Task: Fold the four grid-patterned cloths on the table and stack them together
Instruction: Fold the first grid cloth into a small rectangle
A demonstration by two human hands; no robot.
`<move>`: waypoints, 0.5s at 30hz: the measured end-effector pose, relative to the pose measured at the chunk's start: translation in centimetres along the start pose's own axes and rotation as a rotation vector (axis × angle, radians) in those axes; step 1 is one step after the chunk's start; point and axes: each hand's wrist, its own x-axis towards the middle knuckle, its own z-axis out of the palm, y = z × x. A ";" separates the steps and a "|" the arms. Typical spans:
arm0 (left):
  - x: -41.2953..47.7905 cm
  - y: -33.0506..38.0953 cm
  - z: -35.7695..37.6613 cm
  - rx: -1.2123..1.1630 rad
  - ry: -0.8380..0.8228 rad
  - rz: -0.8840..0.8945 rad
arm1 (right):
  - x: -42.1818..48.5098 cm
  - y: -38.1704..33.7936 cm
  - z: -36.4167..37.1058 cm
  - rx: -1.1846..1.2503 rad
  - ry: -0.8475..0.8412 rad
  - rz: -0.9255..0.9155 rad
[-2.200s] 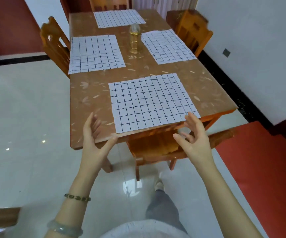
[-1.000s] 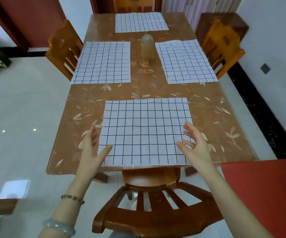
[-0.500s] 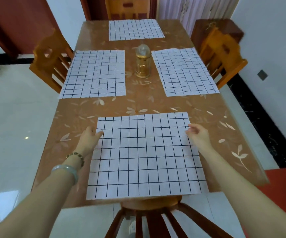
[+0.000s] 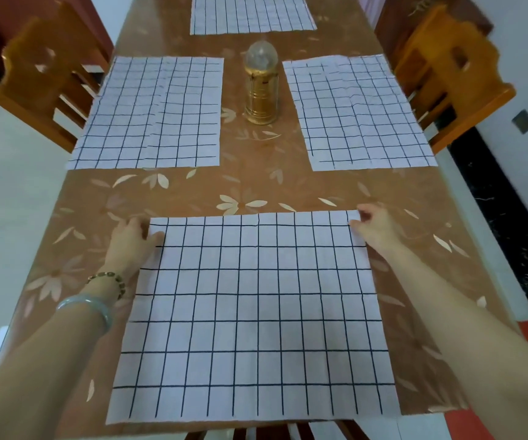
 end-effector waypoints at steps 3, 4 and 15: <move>-0.1 0.9 -0.4 -0.022 -0.002 -0.002 | 1.1 -0.1 -0.3 -0.166 -0.069 -0.091; 0.0 1.2 -0.4 -0.028 -0.006 -0.005 | 1.3 -0.3 -0.3 -0.185 -0.094 -0.112; -1.0 1.3 -2.2 -0.280 0.056 0.012 | 1.0 -1.8 -2.7 -0.064 -0.140 -0.037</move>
